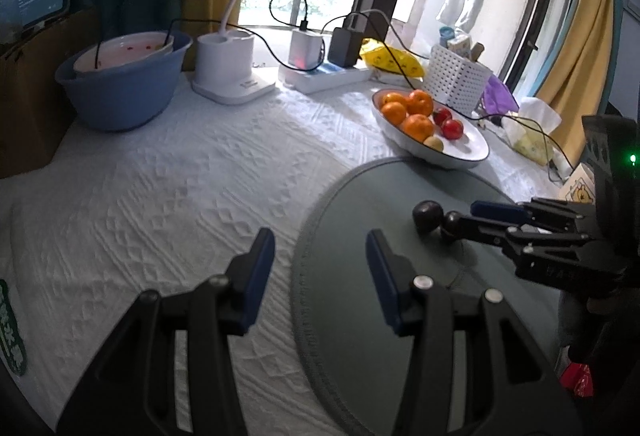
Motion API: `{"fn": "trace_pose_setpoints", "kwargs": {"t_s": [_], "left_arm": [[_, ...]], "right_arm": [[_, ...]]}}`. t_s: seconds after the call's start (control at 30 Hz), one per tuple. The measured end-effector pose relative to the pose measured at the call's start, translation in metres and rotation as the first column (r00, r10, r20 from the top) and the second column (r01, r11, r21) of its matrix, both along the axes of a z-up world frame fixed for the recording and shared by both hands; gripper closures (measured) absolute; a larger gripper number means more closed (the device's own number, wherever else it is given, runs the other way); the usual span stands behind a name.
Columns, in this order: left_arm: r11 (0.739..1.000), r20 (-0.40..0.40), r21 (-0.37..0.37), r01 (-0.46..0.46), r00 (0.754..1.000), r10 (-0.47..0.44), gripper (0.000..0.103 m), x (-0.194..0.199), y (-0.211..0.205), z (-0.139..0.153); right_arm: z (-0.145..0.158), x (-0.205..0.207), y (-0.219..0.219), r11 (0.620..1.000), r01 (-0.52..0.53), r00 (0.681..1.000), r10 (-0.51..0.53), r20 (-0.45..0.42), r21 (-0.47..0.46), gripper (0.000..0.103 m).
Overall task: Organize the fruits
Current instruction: 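Grasp a dark plum with the right tool while the left tool moves back over the mat, then grasp the other dark plum with the left tool while the right tool holds its plum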
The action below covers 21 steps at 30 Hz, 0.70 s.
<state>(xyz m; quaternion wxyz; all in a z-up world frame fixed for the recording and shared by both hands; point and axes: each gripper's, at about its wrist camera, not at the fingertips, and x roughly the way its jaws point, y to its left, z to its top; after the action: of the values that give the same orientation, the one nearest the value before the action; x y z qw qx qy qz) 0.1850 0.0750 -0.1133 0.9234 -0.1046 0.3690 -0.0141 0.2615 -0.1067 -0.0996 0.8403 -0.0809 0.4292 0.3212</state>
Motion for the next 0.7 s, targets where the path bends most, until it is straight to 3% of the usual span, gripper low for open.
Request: {"fn": "trace_pose_setpoints", "kwargs": {"t_s": [0.3, 0.37, 0.7], "left_arm": [[1.0, -0.005, 0.016, 0.011, 1.0, -0.011, 0.054, 0.001, -0.008, 0.003], [1.0, -0.006, 0.021, 0.013, 1.0, -0.013, 0.054, 0.002, -0.009, 0.003], [0.997, -0.018, 0.053, 0.048, 0.999, -0.047, 0.054, 0.014, -0.032, 0.007]], "right_arm": [[-0.01, 0.002, 0.006, 0.999, -0.029, 0.999, 0.03, -0.036, 0.029, 0.066], [-0.01, 0.002, 0.004, 0.999, -0.032, 0.999, 0.033, -0.037, 0.037, 0.072], [-0.001, 0.004, -0.021, 0.996, -0.003, 1.0, 0.004, -0.016, 0.086, 0.072]]}}
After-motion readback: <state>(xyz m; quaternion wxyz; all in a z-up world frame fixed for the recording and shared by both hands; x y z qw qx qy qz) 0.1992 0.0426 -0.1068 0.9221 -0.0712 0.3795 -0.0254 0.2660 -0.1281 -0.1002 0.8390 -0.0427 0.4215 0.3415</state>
